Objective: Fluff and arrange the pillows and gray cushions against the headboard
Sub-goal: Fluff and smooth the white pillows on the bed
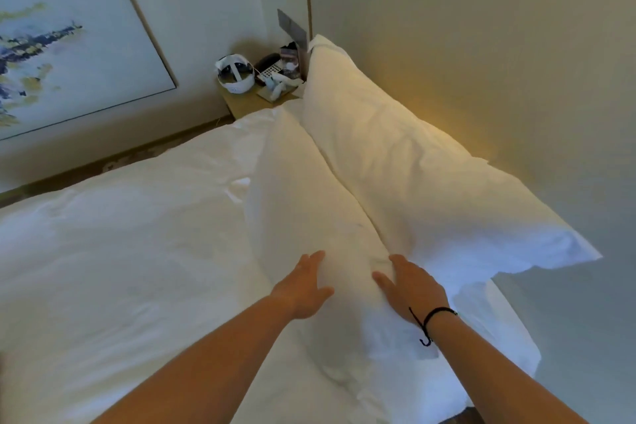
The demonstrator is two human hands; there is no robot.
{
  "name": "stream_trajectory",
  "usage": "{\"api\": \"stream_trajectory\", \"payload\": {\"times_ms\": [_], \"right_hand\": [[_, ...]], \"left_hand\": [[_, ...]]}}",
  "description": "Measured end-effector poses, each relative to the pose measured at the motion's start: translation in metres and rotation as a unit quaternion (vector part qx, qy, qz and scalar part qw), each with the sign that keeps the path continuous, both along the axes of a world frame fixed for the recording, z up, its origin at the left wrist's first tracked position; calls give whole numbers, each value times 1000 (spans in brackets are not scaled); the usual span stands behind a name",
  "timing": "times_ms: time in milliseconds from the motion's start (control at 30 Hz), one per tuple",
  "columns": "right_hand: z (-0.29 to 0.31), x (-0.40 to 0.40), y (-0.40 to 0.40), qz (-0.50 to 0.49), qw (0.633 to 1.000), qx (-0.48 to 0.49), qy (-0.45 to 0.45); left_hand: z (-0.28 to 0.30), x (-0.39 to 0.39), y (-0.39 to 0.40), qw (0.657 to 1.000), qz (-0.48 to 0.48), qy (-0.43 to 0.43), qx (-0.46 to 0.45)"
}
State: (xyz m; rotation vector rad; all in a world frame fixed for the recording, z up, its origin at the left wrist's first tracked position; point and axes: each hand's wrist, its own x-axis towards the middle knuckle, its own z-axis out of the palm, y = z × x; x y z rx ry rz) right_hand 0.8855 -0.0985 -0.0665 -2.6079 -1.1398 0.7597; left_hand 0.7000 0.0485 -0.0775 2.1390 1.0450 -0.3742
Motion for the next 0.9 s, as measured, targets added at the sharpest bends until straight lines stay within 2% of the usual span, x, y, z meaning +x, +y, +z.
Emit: {"api": "stream_trajectory", "payload": {"times_ms": [100, 200, 300, 400, 500, 567, 733, 900], "right_hand": [[1, 5, -31, 14, 999, 7, -29], [16, 17, -54, 31, 999, -2, -18], [33, 34, -71, 80, 996, -15, -27], [38, 52, -86, 176, 973, -99, -114], [41, 61, -100, 198, 960, -151, -130], [45, 56, -101, 180, 971, -113, -111], [51, 3, -69, 121, 985, 94, -82], [25, -84, -23, 191, 976, 109, -6]], "left_hand": [[-7, 7, -11, 1000, 19, -24, -2], [0, 20, -12, 999, 18, -38, 17], [7, 32, -14, 998, 0, -43, 35], [10, 39, -20, 998, -27, -24, 44], [12, 36, -25, 998, -40, -15, 52], [12, 29, -29, 997, -42, -19, 56], [10, -3, -38, 998, -28, -21, 52], [-3, -77, -48, 998, 54, 1, 42]]}}
